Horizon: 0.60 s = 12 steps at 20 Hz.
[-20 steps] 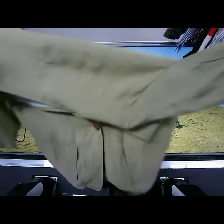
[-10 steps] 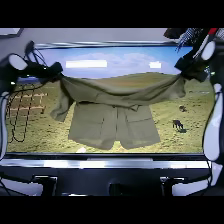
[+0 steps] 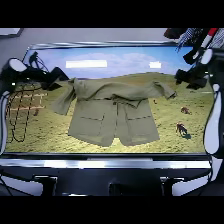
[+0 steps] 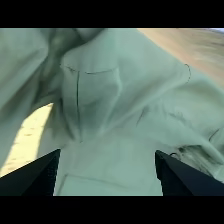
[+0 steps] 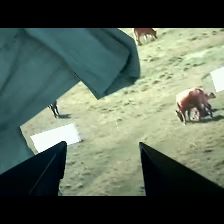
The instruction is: Fold the clothes and pants, and hang the long-sleeved shirts on hangers.
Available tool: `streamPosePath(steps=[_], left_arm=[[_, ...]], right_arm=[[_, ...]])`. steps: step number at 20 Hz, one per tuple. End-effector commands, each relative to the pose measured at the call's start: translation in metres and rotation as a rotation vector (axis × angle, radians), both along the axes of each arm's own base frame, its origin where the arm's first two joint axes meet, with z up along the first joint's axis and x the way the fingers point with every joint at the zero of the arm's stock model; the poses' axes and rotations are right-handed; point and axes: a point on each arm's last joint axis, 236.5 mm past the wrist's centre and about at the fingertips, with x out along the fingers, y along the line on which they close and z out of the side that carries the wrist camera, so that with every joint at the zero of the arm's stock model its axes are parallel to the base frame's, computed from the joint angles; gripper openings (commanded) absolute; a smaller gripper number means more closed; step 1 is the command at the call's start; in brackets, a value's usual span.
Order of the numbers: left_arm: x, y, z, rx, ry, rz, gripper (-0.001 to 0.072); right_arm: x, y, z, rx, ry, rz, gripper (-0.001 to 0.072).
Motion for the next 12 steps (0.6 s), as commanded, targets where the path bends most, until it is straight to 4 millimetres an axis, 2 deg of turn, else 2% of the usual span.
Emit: streamPosePath(steps=[1,2,4,7,9,12], left_arm=[[-0.039,0.059,0.028,0.092,-0.006,0.021,0.0677],[-0.057,0.073,0.024,0.092,0.012,0.05,0.0677],[-0.095,0.086,0.0,0.087,0.068,0.09,0.0677],[-0.148,0.082,-0.049,0.051,0.162,0.132,0.0676],[-0.171,0.073,-0.073,0.027,0.223,0.136,0.0676],[-0.183,0.063,-0.089,-0.01,0.265,0.116,0.0676]], right_arm=[[-0.045,0.005,0.005,0.237,0.062,0.094,0.0556],[-0.061,0.008,-0.005,0.323,0.082,0.087,0.0566],[-0.087,0.021,-0.034,0.432,0.122,0.073,0.0637],[-0.125,0.057,-0.087,0.527,0.237,0.11,0.0639],[-0.137,0.075,-0.115,0.524,0.267,0.152,0.064],[-0.148,0.093,-0.144,0.506,0.291,0.188,0.0641]])
